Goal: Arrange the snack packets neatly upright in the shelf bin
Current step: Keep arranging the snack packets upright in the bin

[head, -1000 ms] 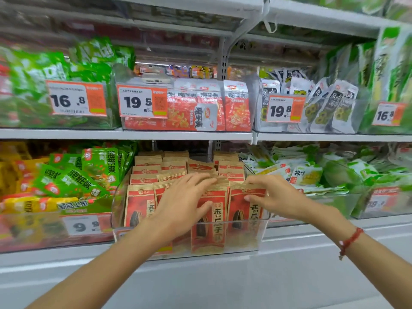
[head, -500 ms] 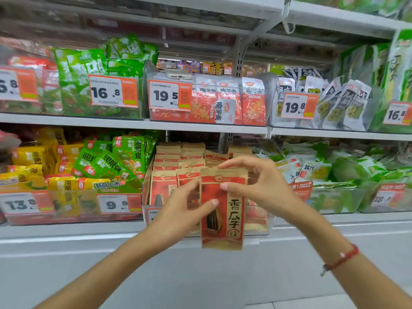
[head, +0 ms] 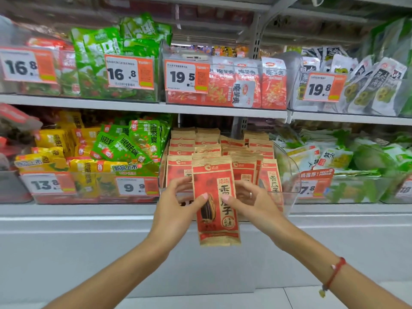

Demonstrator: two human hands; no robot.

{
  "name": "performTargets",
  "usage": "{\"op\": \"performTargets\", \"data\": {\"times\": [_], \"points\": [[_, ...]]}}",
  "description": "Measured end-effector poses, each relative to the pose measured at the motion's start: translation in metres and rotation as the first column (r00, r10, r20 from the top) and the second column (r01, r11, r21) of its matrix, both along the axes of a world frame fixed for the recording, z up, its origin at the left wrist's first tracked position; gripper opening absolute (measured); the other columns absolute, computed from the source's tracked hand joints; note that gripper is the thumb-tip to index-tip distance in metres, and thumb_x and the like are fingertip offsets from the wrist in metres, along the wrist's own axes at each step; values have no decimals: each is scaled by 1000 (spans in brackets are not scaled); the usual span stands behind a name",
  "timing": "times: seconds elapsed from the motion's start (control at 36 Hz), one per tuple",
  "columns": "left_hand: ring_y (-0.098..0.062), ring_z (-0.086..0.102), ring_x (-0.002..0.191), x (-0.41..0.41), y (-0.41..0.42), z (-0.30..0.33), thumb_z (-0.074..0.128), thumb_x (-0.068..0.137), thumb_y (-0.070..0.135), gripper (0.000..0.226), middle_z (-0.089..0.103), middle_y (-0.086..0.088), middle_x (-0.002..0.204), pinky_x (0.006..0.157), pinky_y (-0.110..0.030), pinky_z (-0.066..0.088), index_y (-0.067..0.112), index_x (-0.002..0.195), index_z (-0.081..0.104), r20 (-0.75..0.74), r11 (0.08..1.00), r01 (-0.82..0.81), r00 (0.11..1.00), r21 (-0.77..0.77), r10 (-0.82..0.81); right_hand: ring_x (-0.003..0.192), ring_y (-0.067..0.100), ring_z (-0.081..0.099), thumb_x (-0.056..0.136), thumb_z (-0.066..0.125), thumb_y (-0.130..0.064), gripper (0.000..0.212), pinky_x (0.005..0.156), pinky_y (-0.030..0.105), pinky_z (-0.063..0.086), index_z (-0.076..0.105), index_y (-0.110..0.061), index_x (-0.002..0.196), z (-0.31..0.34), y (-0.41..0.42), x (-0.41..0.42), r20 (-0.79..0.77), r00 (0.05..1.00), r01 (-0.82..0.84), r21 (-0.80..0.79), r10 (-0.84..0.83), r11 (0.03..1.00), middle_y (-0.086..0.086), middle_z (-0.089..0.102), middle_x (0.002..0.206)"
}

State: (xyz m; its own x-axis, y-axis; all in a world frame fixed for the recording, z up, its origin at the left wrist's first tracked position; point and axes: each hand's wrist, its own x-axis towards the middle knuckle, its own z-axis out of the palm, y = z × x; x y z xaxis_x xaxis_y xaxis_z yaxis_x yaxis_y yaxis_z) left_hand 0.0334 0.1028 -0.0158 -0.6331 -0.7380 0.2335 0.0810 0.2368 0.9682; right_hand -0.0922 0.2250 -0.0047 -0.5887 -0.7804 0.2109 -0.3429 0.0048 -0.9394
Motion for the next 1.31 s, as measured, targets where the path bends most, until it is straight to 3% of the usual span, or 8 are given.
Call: {"op": "performTargets", "data": {"times": [0.19, 0.36, 0.5, 0.58, 0.81, 1.0, 1.17, 1.31], "points": [[-9, 69, 96, -1, -2, -4, 73, 80, 37, 35, 71, 5, 108, 76, -26, 57, 28, 113, 65, 94, 982, 108, 988, 152, -123, 97, 14, 70, 75, 72, -36, 39, 90, 38, 55, 64, -28, 112, -2, -1, -5, 195, 980, -16, -76, 31, 997, -5, 73, 105], [0, 66, 94, -4, -7, 0, 74, 81, 31, 21, 72, 9, 102, 78, -21, 52, 30, 100, 67, 57, 997, 3, 998, 77, -7, 101, 8, 67, 80, 75, -19, 53, 90, 31, 54, 54, -32, 126, -4, 0, -1, 117, 987, -114, 20, 111, 993, -8, 70, 110], [-5, 60, 107, 0, -6, 12, 81, 63, 51, 72, 61, 16, 116, 96, -33, 50, 29, 126, 53, 166, 992, -19, 985, -128, 41, 87, -4, 65, 72, 83, -15, 49, 71, 14, 54, 57, -42, 103, -3, 0, 7, -97, 995, 24, -47, -29, 999, -25, 69, 94], [-1, 60, 104, 5, 2, 20, 77, 45, 61, 90, 56, 24, 108, 86, -24, 51, 32, 125, 48, 199, 998, 38, 980, -59, -25, 89, 2, 66, 69, 85, -19, 50, 76, 21, 56, 59, -40, 106, -5, 1, 9, -163, 987, 9, -28, -14, 1000, -18, 69, 100], [1, 69, 90, 20, 0, 23, 84, 68, 35, 46, 70, 10, 109, 71, -17, 56, 32, 111, 68, 203, 963, 246, 943, 113, -265, 100, 23, 68, 82, 61, -38, 37, 82, 33, 58, 67, -17, 112, 4, 10, 12, 108, 974, -203, 20, 200, 979, 8, 72, 104], [-2, 65, 107, 25, 5, 16, 83, 69, 40, 55, 70, 17, 113, 92, -33, 55, 35, 120, 64, 295, 894, 432, 845, 116, -447, 89, 32, 70, 83, 64, -31, 22, 77, 33, 59, 70, -16, 98, 6, 13, 15, 118, 985, -119, -87, 129, 989, 16, 73, 93], [-1, 67, 99, 20, 3, 6, 88, 58, 43, 53, 72, 16, 106, 85, -29, 57, 40, 107, 69, 217, 932, 340, 907, 126, -360, 91, 27, 71, 91, 61, -20, 16, 79, 32, 59, 72, -16, 102, 4, 16, 16, 88, 989, -109, -93, 117, 990, 8, 75, 96], [-3, 69, 95, 15, 4, 11, 88, 53, 44, 50, 73, 16, 96, 83, -29, 56, 33, 98, 69, -72, 966, 85, 995, 242, -69, 101, 6, 66, 82, 69, -31, 35, 86, 23, 53, 63, -33, 117, 0, 13, 20, -80, 981, -178, -13, 176, 984, -11, 71, 106]]}}
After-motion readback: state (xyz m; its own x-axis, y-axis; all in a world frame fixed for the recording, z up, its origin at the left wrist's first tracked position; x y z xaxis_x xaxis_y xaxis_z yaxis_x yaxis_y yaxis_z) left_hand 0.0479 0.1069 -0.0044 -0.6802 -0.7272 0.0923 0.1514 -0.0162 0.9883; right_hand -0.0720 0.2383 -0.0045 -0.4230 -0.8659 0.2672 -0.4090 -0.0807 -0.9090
